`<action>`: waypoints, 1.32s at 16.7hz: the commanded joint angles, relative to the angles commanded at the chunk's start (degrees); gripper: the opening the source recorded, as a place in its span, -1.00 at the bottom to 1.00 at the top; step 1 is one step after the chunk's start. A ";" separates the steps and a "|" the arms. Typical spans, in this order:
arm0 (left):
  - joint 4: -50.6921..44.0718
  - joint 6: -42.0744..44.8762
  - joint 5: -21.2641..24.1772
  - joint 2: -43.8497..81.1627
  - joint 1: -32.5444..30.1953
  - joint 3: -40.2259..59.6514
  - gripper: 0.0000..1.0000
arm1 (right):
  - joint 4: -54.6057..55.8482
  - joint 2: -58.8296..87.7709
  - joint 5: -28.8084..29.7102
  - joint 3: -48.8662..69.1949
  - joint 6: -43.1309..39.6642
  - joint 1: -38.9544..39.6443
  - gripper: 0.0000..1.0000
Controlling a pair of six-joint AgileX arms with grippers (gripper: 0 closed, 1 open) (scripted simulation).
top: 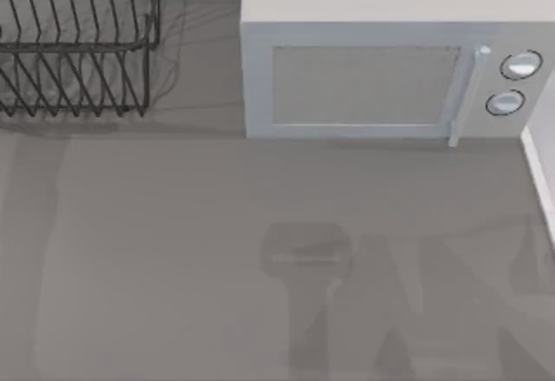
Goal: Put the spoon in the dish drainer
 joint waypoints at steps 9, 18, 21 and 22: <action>7.58 -0.98 0.33 -7.91 2.02 -3.74 -1.00 | 0.00 0.00 0.00 0.00 0.00 0.00 1.00; 28.74 -1.08 -1.51 11.38 0.10 -5.79 -1.00 | 0.00 0.00 0.00 0.00 0.00 0.00 1.00; 43.02 -0.98 -2.74 22.27 -1.24 -8.16 -1.00 | 0.00 0.00 0.00 0.00 0.00 0.00 1.00; 47.77 -0.95 -3.15 25.72 -1.72 -9.10 -1.00 | 0.00 0.00 0.00 0.00 0.00 0.00 1.00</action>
